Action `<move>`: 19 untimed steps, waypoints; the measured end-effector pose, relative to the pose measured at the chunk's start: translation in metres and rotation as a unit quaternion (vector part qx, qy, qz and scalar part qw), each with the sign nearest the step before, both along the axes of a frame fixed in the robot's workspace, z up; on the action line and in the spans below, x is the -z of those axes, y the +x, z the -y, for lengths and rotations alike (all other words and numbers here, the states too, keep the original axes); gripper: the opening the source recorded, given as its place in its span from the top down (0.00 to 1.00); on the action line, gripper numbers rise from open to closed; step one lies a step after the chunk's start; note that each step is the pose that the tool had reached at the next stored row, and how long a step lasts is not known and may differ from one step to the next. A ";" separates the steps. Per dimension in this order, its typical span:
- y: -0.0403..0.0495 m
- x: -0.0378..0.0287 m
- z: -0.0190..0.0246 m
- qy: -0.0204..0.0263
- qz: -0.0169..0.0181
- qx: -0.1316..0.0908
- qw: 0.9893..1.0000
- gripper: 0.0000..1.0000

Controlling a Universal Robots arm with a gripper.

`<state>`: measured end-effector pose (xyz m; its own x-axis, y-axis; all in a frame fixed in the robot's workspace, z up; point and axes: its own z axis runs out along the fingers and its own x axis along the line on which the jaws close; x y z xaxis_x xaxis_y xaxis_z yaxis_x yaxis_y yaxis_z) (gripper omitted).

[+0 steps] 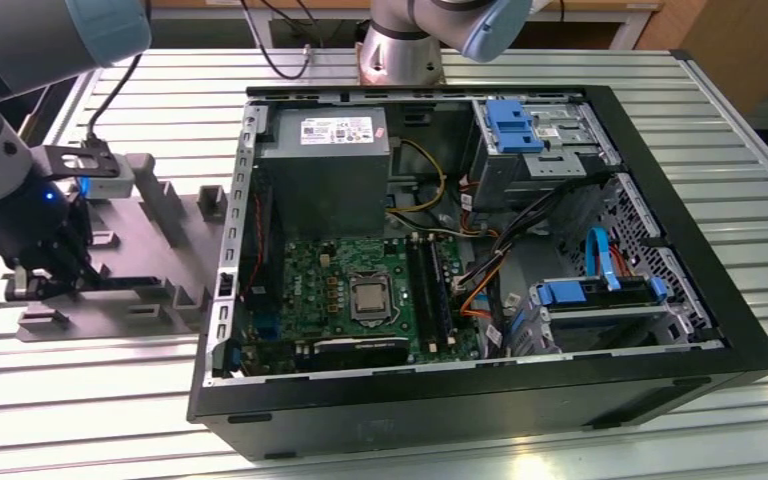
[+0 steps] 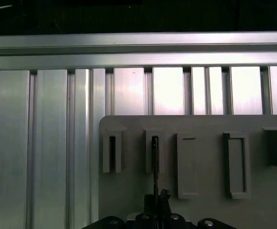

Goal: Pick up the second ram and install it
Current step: 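Pick up the second ram and move it above second insertion slot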

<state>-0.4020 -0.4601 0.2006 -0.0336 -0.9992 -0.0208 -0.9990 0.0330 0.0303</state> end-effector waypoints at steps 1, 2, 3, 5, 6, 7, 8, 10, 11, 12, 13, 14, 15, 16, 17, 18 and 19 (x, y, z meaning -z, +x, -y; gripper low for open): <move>0.0000 -0.0004 0.0000 0.000 0.000 0.000 1.000 0.86; 0.0000 -0.0007 0.0000 0.000 0.000 0.000 1.000 0.86; 0.0000 -0.0011 0.0000 0.000 0.000 0.000 1.000 0.86; 0.0000 -0.0021 -0.0001 0.000 0.000 0.000 1.000 0.86; 0.0000 -0.0025 -0.0001 0.000 0.000 0.000 1.000 0.86; 0.0000 -0.0031 -0.0001 0.000 0.000 0.000 1.000 0.86; 0.0000 -0.0037 -0.0001 0.000 0.000 0.000 1.000 0.86; 0.0000 -0.0048 -0.0001 0.000 0.000 0.000 1.000 0.86; 0.0000 -0.0053 -0.0001 0.000 0.000 0.000 1.000 0.86; 0.0000 -0.0059 -0.0001 0.000 0.000 0.000 1.000 0.86; 0.0000 -0.0064 -0.0001 0.000 0.000 0.000 1.000 0.86; 0.0000 -0.0067 -0.0001 0.000 0.000 0.000 1.000 0.86; 0.0000 -0.0069 -0.0001 0.000 0.000 0.000 1.000 0.86; 0.0000 -0.0072 -0.0001 0.000 0.000 0.000 1.000 0.86; 0.0000 -0.0075 -0.0001 0.000 0.000 0.000 1.000 0.86; 0.0000 -0.0077 -0.0001 0.000 0.000 0.000 1.000 0.86; 0.0000 -0.0080 -0.0001 0.000 0.000 0.000 1.000 0.86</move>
